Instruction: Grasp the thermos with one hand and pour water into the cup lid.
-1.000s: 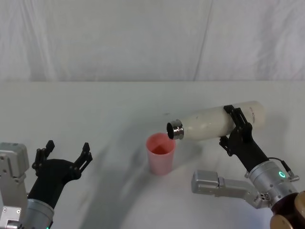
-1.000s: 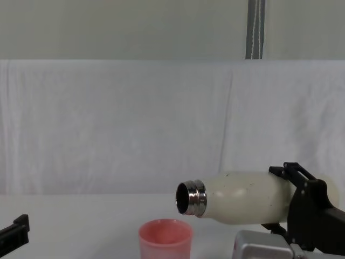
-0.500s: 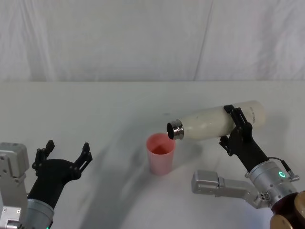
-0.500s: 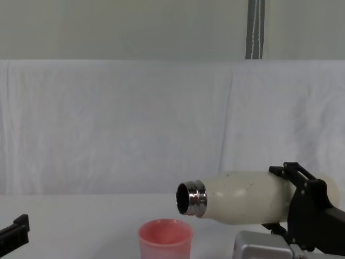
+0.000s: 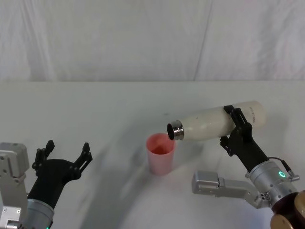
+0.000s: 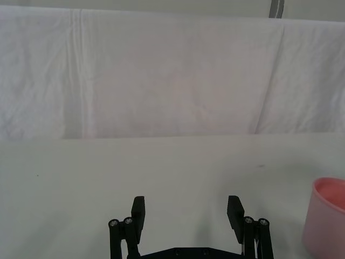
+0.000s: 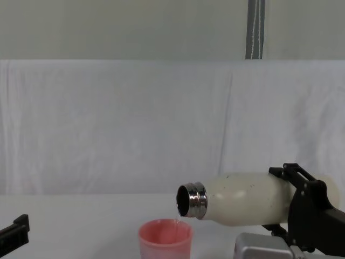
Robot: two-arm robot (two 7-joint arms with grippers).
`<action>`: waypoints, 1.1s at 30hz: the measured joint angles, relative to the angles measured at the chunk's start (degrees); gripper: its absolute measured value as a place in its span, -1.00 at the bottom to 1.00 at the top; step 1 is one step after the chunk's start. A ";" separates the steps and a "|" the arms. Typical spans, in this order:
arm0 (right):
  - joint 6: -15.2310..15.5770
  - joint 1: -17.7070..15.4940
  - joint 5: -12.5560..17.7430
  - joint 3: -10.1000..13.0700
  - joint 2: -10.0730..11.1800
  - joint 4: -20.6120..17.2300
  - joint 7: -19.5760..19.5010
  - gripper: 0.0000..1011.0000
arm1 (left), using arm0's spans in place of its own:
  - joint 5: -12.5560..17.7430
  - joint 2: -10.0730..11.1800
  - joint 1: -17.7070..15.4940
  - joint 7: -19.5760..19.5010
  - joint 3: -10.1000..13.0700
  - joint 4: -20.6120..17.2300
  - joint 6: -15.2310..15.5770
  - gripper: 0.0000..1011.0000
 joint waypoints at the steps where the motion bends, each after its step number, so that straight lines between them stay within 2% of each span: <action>1: 0.00 0.01 0.00 0.00 0.01 0.00 0.02 0.89 | 0.00 0.00 0.00 0.00 0.00 0.00 0.00 0.98; 33: -0.09 0.00 0.29 -0.13 -0.41 0.93 -0.08 0.89 | 0.00 0.00 0.00 0.00 0.00 0.00 0.00 0.98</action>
